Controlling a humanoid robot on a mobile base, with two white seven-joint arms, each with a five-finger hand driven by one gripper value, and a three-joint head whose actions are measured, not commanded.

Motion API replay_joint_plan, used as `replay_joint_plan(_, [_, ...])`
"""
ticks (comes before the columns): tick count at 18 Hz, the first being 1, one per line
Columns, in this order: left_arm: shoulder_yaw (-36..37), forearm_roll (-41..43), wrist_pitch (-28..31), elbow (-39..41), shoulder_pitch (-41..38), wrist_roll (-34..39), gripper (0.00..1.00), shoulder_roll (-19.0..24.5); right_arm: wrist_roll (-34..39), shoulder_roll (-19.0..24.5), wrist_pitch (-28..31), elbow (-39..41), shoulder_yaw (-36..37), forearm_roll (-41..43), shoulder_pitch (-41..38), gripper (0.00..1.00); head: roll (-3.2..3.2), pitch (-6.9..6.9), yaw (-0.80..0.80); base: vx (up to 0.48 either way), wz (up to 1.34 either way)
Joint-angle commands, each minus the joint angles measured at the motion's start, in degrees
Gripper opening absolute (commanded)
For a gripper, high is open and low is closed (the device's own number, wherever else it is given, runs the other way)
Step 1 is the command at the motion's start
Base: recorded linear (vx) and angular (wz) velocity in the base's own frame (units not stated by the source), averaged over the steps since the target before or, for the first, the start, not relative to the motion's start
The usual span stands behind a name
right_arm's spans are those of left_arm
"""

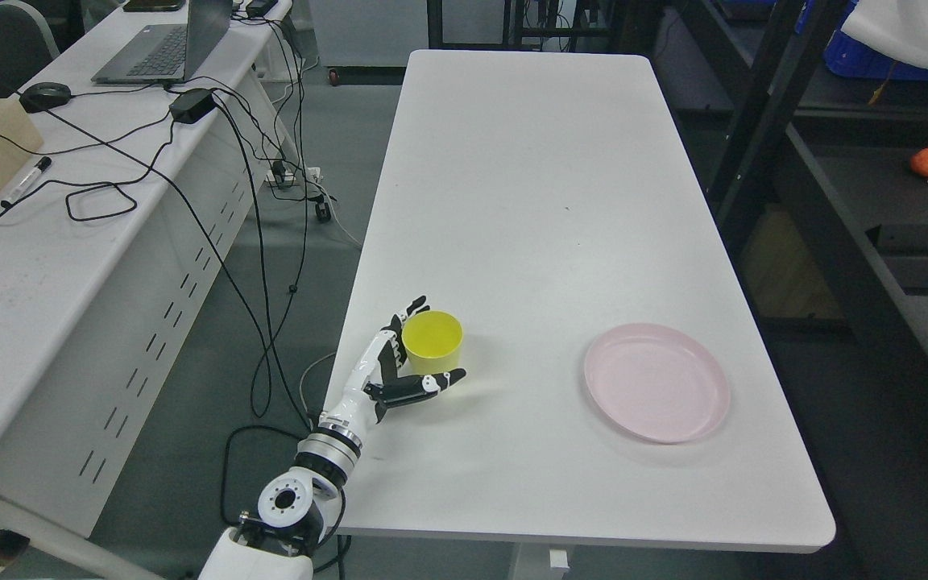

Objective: Place yellow IKEA cup on middle right shelf

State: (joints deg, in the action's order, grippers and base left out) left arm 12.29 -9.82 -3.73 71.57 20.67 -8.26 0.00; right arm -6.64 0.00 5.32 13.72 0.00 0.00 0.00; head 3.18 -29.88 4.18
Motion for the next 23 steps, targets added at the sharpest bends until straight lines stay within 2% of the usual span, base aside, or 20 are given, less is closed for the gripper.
replay_joint_plan(1, [1.7, 0.4, 0.0, -4.2, 0.3, 0.0, 0.98, 1.0, 0.0, -1.0, 0.0, 0.0, -1.0, 1.4, -0.8, 0.99, 0.0, 0.0, 0.0, 0.0, 0.0])
replay_joint_plan(4, [0.3, 0.4, 0.0, -4.3, 0.7, -0.6, 0.96, 1.0, 0.0, -1.0, 0.0, 0.0, -1.0, 1.4, -0.8, 0.99, 0.0, 0.0, 0.0, 0.0, 0.0])
replay_joint_plan(5, [-0.7, 0.4, 0.0, -4.4, 0.9, -0.8, 0.9, 1.0, 0.0, -1.0, 0.0, 0.0, -1.0, 1.4, -0.8, 0.99, 0.0, 0.0, 0.0, 0.0, 0.0])
replay_joint_plan(7, [-3.4, 0.2, -0.1, -4.6, 0.9, -0.9, 0.71, 1.0, 0.0, -1.0, 0.0, 0.0, -1.0, 1.4, -0.8, 0.99, 0.0, 0.0, 0.0, 0.0, 0.0])
replay_joint_plan(9, [-6.1, -1.0, -0.6, -4.7, 0.9, -0.9, 0.46, 1.0, 0.0, -1.0, 0.0, 0.0, -1.0, 1.4, -0.8, 0.99, 0.0, 0.0, 0.0, 0.0, 0.0])
replay_joint_plan(11, [-7.8, -5.2, -3.8, -4.7, 0.9, -0.9, 0.18, 1.0, 0.0, -1.0, 0.0, 0.0, -1.0, 1.4, -0.8, 0.99, 0.0, 0.0, 0.0, 0.0, 0.0])
replay_joint_plan(12, [-8.3, -7.0, -5.7, -4.7, 0.7, -0.9, 0.07, 1.0, 0.0, -1.0, 0.0, 0.0, -1.0, 1.4, -0.8, 0.99, 0.0, 0.0, 0.0, 0.0, 0.0])
replay_joint_plan(13, [-8.9, -7.9, -7.6, -4.3, 0.4, -0.9, 0.0, 1.0, 0.0, -1.0, 0.0, 0.0, -1.0, 1.4, -0.8, 0.99, 0.0, 0.0, 0.0, 0.0, 0.0])
replay_joint_plan(14, [-9.1, -8.2, -9.4, -3.2, 0.0, -1.0, 0.0, 1.0, 0.0, -1.0, 0.0, 0.0, -1.0, 1.4, -0.8, 0.99, 0.0, 0.0, 0.0, 0.0, 0.0])
replay_joint_plan(19, [-9.8, -11.3, -9.3, 11.9, -7.3, -1.1, 0.0, 1.0, 0.0, -1.0, 0.0, 0.0, -1.0, 1.4, -0.8, 0.99, 0.0, 0.0, 0.0, 0.0, 0.0])
replay_joint_plan(23, [-9.9, -12.2, -9.4, 17.3, -9.9, -1.1, 0.0, 1.0, 0.0, -1.0, 0.0, 0.0, -1.0, 1.4, -0.8, 0.99, 0.0, 0.0, 0.0, 0.0, 0.0])
